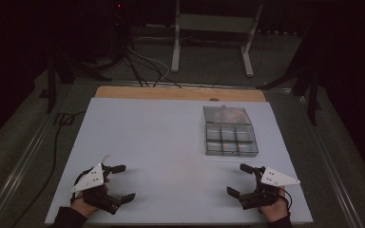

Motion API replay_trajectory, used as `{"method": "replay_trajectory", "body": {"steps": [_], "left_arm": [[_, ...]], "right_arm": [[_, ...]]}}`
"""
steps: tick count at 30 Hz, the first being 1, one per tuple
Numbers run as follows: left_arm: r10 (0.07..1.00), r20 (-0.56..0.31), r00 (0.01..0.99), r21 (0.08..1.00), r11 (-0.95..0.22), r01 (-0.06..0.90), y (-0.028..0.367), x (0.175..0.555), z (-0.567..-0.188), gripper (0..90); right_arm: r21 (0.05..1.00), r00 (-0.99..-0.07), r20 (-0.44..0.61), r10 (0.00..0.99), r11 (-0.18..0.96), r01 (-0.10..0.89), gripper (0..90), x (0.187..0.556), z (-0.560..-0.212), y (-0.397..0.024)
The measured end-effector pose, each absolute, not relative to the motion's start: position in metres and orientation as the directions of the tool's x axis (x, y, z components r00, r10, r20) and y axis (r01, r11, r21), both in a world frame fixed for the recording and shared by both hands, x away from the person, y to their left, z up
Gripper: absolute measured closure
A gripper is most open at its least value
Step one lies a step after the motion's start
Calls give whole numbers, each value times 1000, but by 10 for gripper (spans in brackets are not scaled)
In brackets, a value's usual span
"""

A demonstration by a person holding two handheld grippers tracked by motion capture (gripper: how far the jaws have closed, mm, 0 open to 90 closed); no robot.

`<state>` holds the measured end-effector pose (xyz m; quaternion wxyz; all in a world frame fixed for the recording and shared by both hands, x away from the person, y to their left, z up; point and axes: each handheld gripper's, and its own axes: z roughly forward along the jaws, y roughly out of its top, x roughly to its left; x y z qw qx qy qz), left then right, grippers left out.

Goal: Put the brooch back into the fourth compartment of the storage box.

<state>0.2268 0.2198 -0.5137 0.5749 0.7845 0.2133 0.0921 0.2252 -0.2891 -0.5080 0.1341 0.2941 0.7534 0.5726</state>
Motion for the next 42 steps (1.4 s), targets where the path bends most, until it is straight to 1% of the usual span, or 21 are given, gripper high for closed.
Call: {"method": "replay_trajectory", "body": {"steps": [8, 16, 19, 31, 42], "left_arm": [[439, -100, 893, 937, -260, 233, 219, 227, -515, 13], [413, -96, 905, 929, -290, 231, 217, 228, -514, 13], [399, -83, 913, 928, -304, 217, 214, 227, -512, 13], [375, -92, 922, 930, -298, 214, 208, 238, -498, 13], [424, -92, 901, 936, -272, 224, 218, 252, -493, 13]], "right_arm": [[941, -782, 131, 609, 173, 292, 0, 225, -507, -290], [935, -789, 135, 600, 187, 302, 0, 225, -508, -286], [938, -789, 131, 600, 183, 295, 0, 224, -507, -285], [941, -794, 140, 591, 171, 293, 0, 224, -506, -285], [940, -791, 150, 593, 163, 300, 0, 225, -506, -286]]}}
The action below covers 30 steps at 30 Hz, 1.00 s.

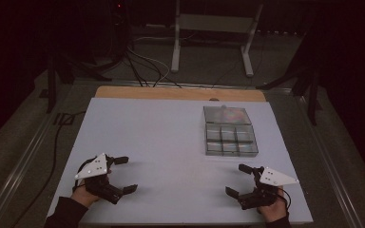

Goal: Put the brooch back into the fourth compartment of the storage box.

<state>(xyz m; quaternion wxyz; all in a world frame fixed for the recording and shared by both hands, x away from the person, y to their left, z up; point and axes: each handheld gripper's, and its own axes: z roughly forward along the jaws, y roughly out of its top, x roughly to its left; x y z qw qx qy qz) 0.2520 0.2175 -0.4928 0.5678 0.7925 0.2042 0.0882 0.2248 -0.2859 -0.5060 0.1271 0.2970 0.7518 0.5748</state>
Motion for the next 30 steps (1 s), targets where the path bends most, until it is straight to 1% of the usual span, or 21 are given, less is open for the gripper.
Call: {"method": "replay_trajectory", "body": {"steps": [4, 9, 14, 21, 26, 30], "left_arm": [[453, -82, 888, 936, -271, 225, 223, 257, -491, 13], [485, -92, 870, 941, -242, 234, 230, 263, -490, 13], [504, -91, 859, 942, -237, 239, 237, 267, -488, 13], [564, -103, 819, 939, -217, 268, 253, 273, -486, 13], [648, -62, 759, 939, -219, 264, 263, 277, -486, 13], [699, -64, 713, 925, -226, 305, 272, 282, -490, 13]], "right_arm": [[941, -791, 155, 591, 156, 301, 0, 225, -506, -286], [940, -790, 161, 592, 152, 306, 0, 225, -506, -287], [940, -786, 166, 595, 146, 310, 0, 226, -506, -288], [938, -787, 174, 592, 144, 316, 0, 226, -506, -288], [937, -784, 180, 594, 140, 321, 0, 226, -506, -289], [936, -783, 185, 593, 137, 325, 0, 226, -506, -289]]}}
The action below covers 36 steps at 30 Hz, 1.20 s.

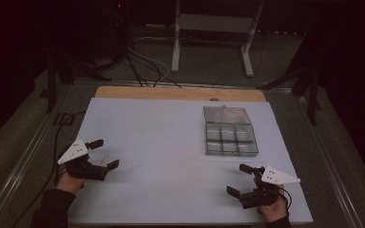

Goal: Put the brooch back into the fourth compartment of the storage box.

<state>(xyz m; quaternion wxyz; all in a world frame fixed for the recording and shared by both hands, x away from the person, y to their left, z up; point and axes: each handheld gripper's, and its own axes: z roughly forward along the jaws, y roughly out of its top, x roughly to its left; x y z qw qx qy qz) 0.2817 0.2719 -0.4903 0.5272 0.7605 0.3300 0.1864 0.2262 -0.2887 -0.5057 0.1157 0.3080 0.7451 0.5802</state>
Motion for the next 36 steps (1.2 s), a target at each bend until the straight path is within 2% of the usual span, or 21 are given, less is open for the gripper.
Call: {"method": "replay_trajectory", "body": {"steps": [10, 17, 22, 23, 25, 30, 36], "left_arm": [[775, -150, 614, 864, -199, 463, 288, 292, -503, 14], [813, -110, 572, 816, -255, 519, 289, 295, -513, 27], [833, -101, 545, 792, -264, 551, 291, 296, -516, 94], [831, -107, 546, 790, -262, 554, 291, 296, -517, 158], [831, -108, 546, 784, -266, 560, 291, 297, -518, 181], [831, -105, 546, 779, -273, 565, 289, 297, -521, 351], [856, -67, 513, 746, -299, 595, 288, 301, -524, 470]], "right_arm": [[936, -781, 191, 595, 130, 327, 0, 226, -506, -290], [936, -779, 194, 596, 124, 328, 0, 226, -505, -290], [936, -778, 194, 598, 125, 330, 0, 227, -505, -290], [936, -779, 195, 596, 124, 330, 0, 226, -505, -290], [936, -779, 194, 597, 124, 328, 0, 226, -505, -290], [935, -778, 197, 596, 123, 331, 0, 226, -505, -291], [935, -778, 200, 596, 122, 333, 0, 226, -505, -291]]}}
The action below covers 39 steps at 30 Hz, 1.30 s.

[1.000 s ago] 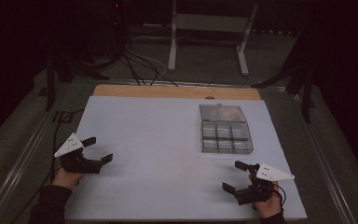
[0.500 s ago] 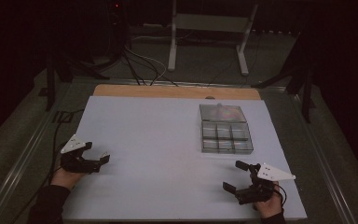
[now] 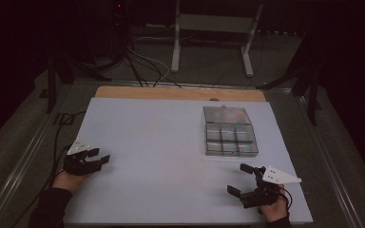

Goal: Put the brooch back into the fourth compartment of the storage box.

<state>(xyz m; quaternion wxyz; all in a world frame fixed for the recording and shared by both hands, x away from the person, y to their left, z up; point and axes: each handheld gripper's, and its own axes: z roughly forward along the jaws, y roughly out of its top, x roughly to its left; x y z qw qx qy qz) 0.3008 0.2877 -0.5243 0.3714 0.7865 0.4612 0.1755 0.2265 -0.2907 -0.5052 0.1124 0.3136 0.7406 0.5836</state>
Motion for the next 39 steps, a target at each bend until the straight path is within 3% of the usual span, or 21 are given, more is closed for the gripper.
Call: {"method": "replay_trajectory", "body": {"steps": [5, 9, 16, 25, 39], "left_arm": [[861, -55, 506, 726, -314, 613, 286, 303, -527, 540], [852, -37, 522, 713, -343, 611, 286, 304, -530, 657], [842, 2, 540, 692, -391, 607, 280, 306, -532, 752], [843, -21, 538, 673, -386, 632, 279, 309, -531, 869], [839, -12, 544, 688, -388, 614, 278, 308, -528, 875]], "right_arm": [[935, -778, 201, 595, 121, 334, 0, 226, -505, -291], [935, -779, 199, 595, 122, 333, 0, 226, -505, -291], [934, -778, 199, 596, 124, 334, 0, 227, -505, -290], [934, -778, 198, 597, 125, 333, 0, 226, -505, -290], [936, -776, 196, 599, 123, 331, 0, 226, -505, -291]]}}
